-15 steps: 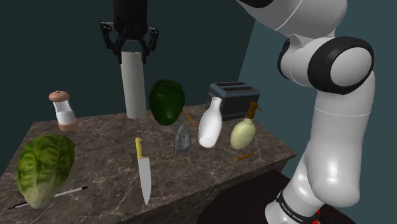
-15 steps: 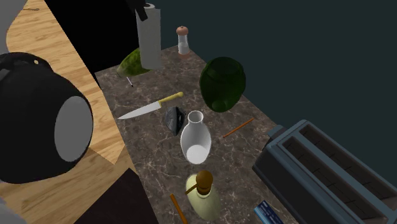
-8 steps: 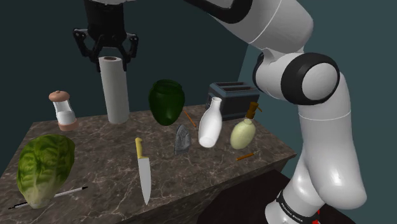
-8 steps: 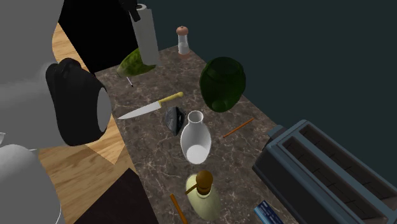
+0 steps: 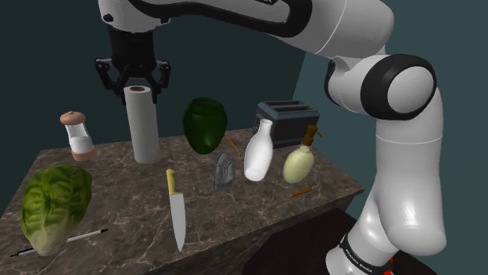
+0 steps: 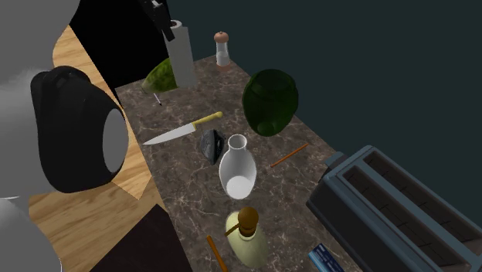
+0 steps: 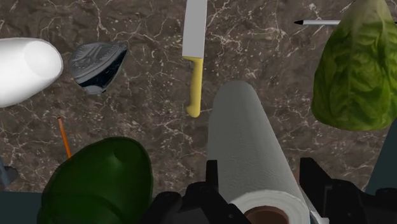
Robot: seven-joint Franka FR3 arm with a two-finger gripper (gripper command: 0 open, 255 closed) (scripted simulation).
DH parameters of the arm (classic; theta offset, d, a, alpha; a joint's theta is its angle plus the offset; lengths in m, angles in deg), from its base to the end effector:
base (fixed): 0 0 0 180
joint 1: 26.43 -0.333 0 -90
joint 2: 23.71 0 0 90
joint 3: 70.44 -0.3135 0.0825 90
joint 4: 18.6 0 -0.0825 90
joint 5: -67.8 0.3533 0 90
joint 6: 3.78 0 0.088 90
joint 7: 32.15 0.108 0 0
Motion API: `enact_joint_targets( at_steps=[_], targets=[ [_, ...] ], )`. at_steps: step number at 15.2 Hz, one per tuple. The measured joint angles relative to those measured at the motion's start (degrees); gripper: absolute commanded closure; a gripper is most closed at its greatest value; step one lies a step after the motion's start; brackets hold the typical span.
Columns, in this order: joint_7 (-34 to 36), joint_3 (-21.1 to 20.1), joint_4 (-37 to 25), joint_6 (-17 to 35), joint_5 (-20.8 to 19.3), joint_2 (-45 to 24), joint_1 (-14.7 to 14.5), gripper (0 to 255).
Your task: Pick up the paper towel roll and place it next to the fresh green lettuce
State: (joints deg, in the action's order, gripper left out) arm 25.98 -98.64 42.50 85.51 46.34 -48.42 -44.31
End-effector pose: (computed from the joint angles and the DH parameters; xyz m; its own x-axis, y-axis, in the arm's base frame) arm 0.5239 0.3688 0.6123 0.9403 -0.2744 0.2014 -0.2806 -0.9598 0.0023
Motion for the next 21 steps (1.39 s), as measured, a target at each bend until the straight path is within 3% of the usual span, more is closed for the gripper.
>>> enact_joint_targets(
  at_steps=[10, 21],
  targets=[
    [1.6, -0.2, 13.3, 9.6, 1.5, 3.7, 2.9, 255],
    [3.0, 0.1, 22.9, 18.3, 1.4, 4.4, 4.3, 255]
  ],
)
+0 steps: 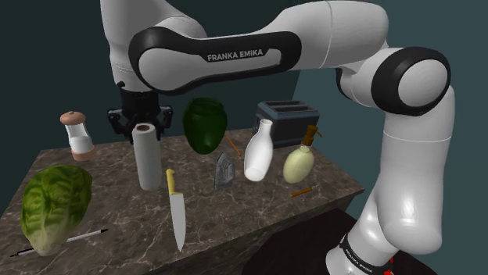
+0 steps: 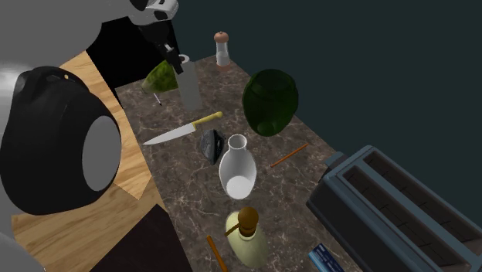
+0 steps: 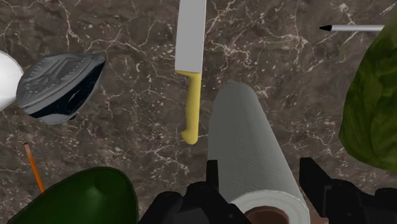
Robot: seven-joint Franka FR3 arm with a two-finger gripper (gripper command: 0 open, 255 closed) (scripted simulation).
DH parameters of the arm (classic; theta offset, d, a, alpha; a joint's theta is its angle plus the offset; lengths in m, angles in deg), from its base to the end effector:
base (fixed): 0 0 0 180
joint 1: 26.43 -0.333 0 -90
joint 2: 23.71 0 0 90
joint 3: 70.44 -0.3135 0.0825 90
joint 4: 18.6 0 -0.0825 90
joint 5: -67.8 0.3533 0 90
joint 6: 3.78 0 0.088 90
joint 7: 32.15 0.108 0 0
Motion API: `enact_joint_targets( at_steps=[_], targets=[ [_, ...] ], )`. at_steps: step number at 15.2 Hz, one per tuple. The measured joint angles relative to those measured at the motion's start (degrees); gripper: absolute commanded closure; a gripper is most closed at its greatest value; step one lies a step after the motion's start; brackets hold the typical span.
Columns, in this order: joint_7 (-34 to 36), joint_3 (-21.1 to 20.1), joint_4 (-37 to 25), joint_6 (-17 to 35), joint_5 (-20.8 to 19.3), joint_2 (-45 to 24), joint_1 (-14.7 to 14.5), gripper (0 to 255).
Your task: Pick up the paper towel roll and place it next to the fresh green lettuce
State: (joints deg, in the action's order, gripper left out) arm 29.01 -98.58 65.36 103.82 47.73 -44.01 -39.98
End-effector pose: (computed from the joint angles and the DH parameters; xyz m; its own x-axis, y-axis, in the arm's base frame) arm 0.5232 0.3685 0.5114 0.9402 -0.2748 0.2013 -0.2810 -0.9597 0.0023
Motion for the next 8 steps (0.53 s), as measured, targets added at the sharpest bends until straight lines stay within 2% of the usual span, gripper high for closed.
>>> enact_joint_targets(
  at_steps=[5, 8],
  targets=[
    [0.9, 0.2, 3.9, 3.9, -0.4, -0.1, 0.3, 255],
    [1.1, 0.2, 4.1, 4.3, -0.6, -0.4, 0.3, 255]
  ],
)
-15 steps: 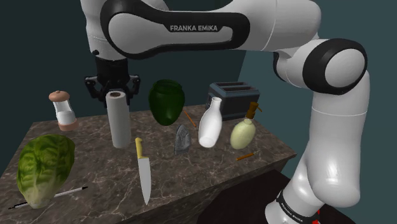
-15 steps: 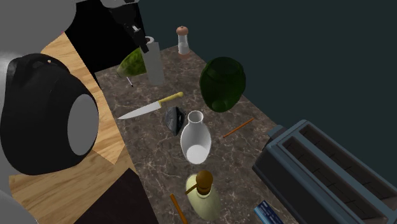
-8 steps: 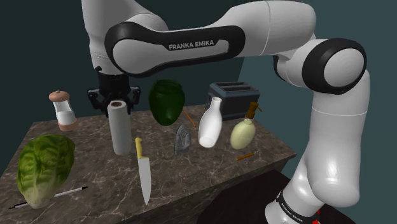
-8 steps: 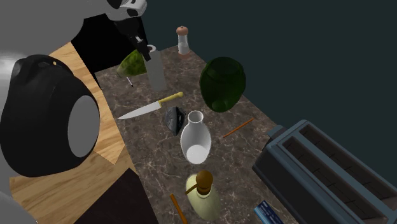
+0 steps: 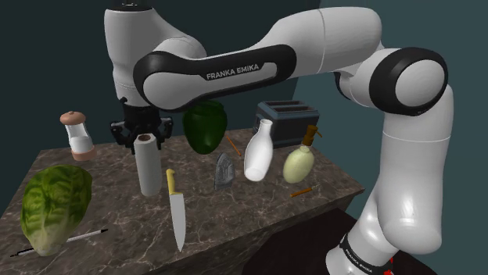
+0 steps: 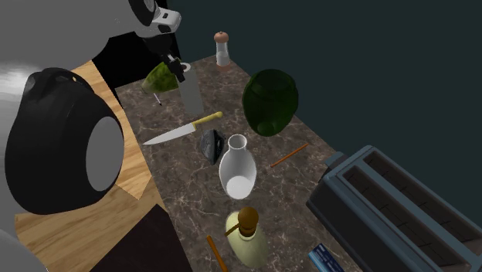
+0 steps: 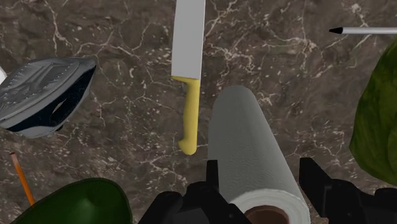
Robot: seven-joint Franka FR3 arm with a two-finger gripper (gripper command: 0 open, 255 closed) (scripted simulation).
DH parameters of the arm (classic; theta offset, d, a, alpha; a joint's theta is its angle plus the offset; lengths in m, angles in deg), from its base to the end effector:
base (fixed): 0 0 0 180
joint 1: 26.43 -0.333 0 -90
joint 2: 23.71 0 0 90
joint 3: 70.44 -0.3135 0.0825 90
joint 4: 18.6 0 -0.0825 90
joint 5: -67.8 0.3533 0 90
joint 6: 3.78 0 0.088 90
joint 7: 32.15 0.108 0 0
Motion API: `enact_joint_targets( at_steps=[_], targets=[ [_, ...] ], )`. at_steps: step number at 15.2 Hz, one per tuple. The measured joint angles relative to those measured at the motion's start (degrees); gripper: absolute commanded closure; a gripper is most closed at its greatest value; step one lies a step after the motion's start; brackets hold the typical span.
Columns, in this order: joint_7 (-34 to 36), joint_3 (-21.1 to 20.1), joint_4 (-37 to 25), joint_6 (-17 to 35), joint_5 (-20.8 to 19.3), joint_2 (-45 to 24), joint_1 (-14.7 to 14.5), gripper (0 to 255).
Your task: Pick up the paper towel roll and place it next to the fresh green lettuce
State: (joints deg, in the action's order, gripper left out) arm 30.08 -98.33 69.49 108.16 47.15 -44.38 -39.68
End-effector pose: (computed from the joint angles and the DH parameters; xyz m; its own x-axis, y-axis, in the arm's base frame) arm 0.5233 0.3693 0.4817 0.9402 -0.2747 0.2012 -0.2808 -0.9598 0.0019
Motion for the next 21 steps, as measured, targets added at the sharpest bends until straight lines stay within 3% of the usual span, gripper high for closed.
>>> enact_joint_targets(
  at_steps=[3, 4, 10, 14, 21],
  targets=[
    [0.0, 0.0, 0.0, 0.1, 0.0, 0.0, 0.0, 255],
    [0.0, 0.0, 0.0, 0.1, 0.0, 0.0, 0.0, 0],
    [0.0, 0.0, 0.0, 0.1, 0.0, 0.0, 0.0, 0],
    [-0.5, -0.5, -4.5, -5.0, 0.6, 0.7, -0.9, 0],
    [-0.9, -0.7, -4.8, -6.2, 1.1, 1.6, -0.6, 0]
  ],
)
